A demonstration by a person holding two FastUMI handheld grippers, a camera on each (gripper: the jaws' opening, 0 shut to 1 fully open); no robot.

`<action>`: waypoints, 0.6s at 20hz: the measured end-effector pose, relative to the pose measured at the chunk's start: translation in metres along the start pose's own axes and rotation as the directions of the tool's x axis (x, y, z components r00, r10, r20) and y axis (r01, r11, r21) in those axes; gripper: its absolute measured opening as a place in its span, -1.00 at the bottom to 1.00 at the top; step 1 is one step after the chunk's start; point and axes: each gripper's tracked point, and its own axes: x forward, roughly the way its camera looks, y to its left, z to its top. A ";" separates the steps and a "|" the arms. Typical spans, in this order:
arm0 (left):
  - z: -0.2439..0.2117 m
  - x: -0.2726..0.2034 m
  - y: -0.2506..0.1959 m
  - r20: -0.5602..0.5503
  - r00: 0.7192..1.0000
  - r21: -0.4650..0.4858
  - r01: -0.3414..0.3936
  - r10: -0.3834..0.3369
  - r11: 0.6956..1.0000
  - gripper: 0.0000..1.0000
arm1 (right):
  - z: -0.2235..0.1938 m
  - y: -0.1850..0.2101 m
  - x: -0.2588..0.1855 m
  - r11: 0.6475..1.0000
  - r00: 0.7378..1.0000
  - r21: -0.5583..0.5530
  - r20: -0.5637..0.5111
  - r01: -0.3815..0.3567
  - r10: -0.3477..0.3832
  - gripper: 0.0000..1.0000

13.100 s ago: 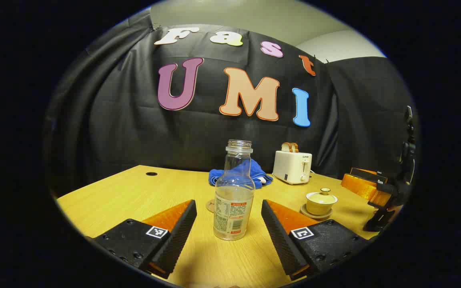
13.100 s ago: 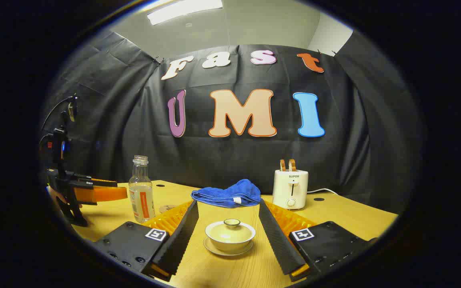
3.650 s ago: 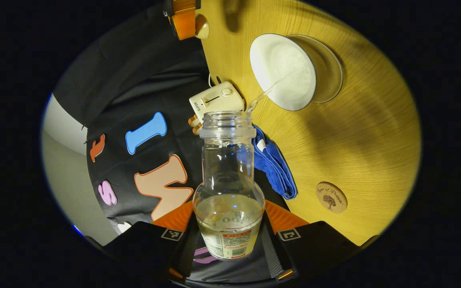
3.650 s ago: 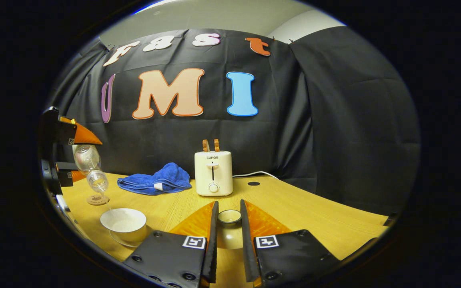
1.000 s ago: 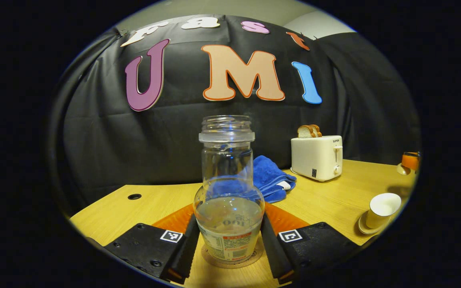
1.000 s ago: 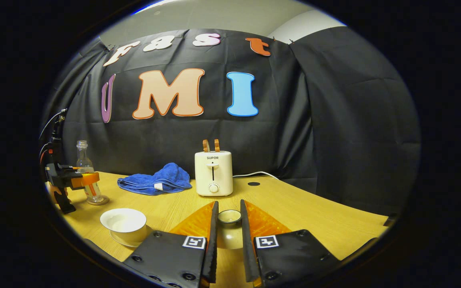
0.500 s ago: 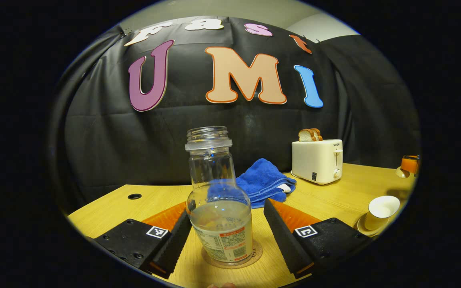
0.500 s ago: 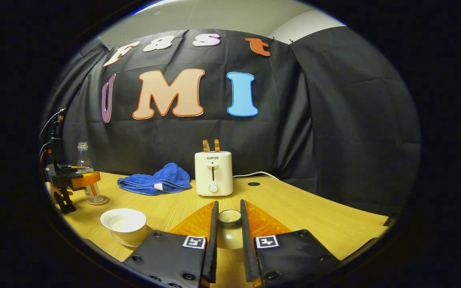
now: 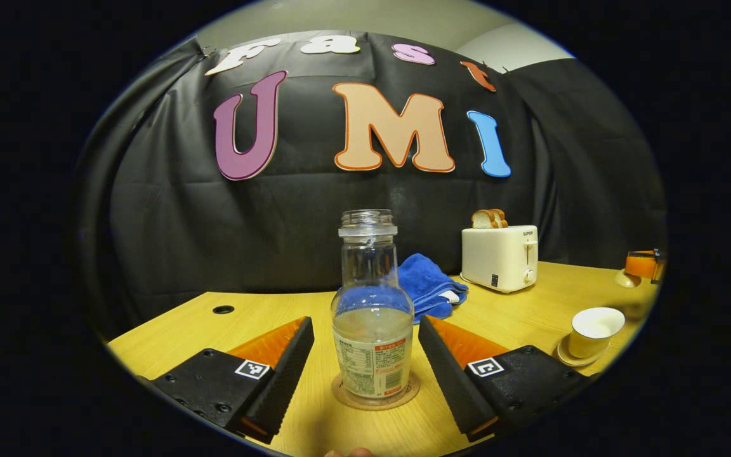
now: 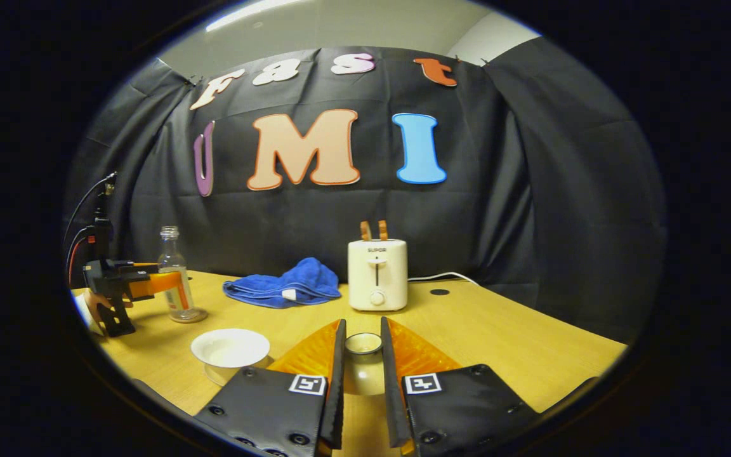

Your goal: Open the teacup lid with one hand, grasp the water bottle and pour water into the teacup with the other hand; after pouring, place the water bottle on the coaster and then close the teacup lid.

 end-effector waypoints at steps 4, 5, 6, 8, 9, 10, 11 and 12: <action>0.000 -0.018 0.015 0.003 1.000 -0.031 -0.026 0.026 0.999 0.92 | -0.002 0.039 0.007 0.990 0.990 0.004 -0.007 -0.140 0.140 -0.39; -0.002 -0.021 0.015 0.002 1.000 -0.034 -0.027 0.027 0.999 0.93 | -0.003 0.051 0.010 0.984 0.984 0.006 -0.010 -0.179 0.179 -0.40; -0.002 -0.025 0.016 0.000 1.000 -0.032 -0.027 0.027 0.999 0.93 | -0.003 0.061 0.010 0.976 0.976 0.007 -0.009 -0.216 0.216 -0.39; -0.002 -0.033 0.020 -0.001 0.999 -0.032 -0.039 0.039 0.999 0.93 | -0.004 0.083 0.012 0.958 0.958 0.010 -0.013 -0.288 0.288 -0.39; -0.003 -0.037 0.022 -0.003 0.999 -0.033 -0.051 0.051 0.998 0.93 | -0.005 0.093 0.012 0.947 0.947 0.010 -0.016 -0.320 0.321 -0.39; -0.001 -0.040 0.024 0.004 0.998 -0.032 -0.060 0.060 0.998 0.93 | -0.006 0.102 0.013 0.937 0.937 0.013 -0.018 -0.350 0.350 -0.39; -0.002 -0.044 0.023 0.001 0.998 -0.032 -0.056 0.056 0.998 0.99 | -0.007 0.110 0.014 0.928 0.927 0.015 -0.024 -0.373 0.374 -0.39; -0.002 -0.046 0.022 0.001 0.999 -0.033 -0.054 0.054 0.998 0.92 | -0.009 0.118 0.014 0.918 0.918 0.015 -0.035 -0.396 0.396 -0.39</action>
